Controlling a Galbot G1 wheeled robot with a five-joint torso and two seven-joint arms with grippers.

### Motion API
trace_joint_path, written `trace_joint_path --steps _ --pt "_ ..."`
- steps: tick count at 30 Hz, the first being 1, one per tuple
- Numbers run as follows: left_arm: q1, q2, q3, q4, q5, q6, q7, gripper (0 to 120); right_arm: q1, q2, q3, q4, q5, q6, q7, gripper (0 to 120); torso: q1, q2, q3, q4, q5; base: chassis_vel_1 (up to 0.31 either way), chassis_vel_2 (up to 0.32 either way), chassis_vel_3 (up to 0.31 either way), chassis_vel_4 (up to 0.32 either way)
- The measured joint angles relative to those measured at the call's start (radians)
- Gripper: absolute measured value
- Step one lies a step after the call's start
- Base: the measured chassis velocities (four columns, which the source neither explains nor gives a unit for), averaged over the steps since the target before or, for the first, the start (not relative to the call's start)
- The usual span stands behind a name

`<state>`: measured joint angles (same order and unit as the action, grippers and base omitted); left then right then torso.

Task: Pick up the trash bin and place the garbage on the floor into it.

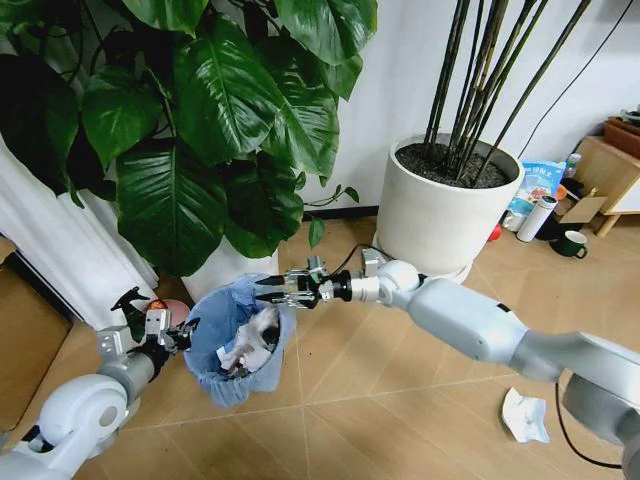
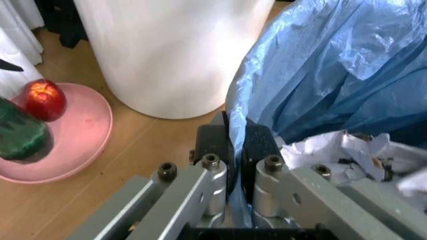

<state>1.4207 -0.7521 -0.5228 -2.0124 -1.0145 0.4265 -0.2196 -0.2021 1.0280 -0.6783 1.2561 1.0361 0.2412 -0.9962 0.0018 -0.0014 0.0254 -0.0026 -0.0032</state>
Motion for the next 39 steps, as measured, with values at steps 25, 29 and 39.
trace_joint_path --steps 25,29,39 --pt "0.009 -0.04 -0.037 -0.002 0.011 -0.011 -0.011 0 -0.956 -0.234 0.814 0.288 -0.177 -0.094 0.963 100 0.0 0.0 0.0 0.0004 0.0 0.0 0.0 0.0 0.0" --pt "0.012 -0.037 -0.045 -0.007 0.009 -0.011 -0.014 0 -1.126 -0.191 0.997 0.301 -0.21 -0.118 1.024 100 0.0 0.0 0.0 0.0003 0.0009 0.0 0.0 0.0 0.0" --pt "0.019 -0.038 -0.05 -0.017 0.009 -0.011 -0.016 0 -1.321 -0.167 1.19 0.346 -0.19 -0.195 1.079 100 0.0 0.0 0.0 0.0003 0.0 0.0 0.0 0.0 0.0"
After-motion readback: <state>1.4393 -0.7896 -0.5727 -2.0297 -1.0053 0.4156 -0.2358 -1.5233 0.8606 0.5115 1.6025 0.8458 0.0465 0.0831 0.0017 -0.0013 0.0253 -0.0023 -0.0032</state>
